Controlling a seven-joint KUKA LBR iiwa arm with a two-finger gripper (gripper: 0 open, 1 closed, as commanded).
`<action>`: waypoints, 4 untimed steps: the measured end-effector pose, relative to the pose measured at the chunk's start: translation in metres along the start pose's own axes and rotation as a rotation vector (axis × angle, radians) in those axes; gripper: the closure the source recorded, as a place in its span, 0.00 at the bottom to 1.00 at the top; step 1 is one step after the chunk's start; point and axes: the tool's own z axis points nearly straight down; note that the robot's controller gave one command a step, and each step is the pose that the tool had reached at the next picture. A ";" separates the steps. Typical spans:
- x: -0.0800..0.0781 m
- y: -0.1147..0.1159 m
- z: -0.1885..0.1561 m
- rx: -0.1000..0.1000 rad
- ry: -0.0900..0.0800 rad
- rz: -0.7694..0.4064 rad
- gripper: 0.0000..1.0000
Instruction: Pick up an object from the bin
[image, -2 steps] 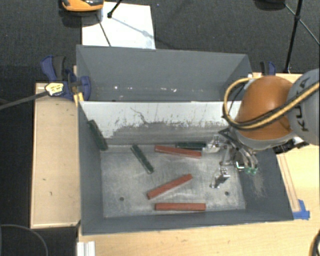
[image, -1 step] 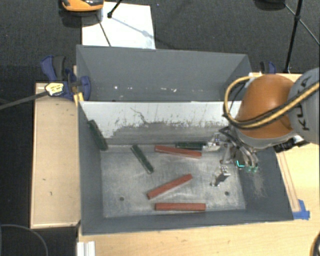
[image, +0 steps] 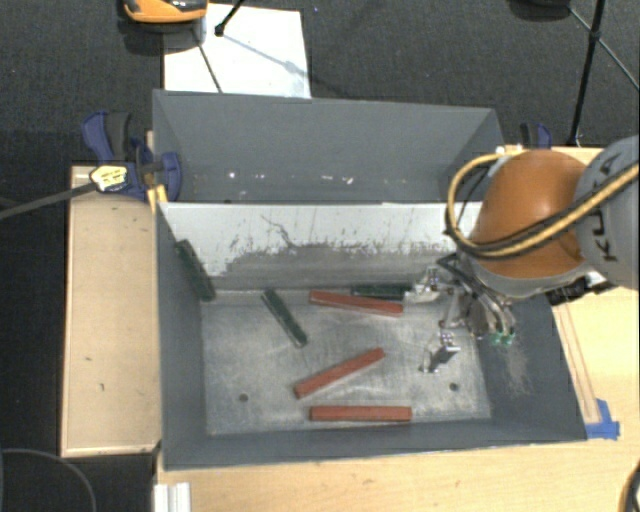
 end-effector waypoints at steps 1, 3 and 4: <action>0.008 0.005 0.033 -0.001 0.008 -0.017 0.00; 0.007 0.024 0.091 -0.001 -0.009 -0.119 1.00; 0.021 0.042 -0.092 0.000 -0.006 -0.154 1.00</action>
Offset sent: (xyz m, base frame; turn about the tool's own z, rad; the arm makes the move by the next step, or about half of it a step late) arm -0.0108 0.0241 -0.0967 -0.1186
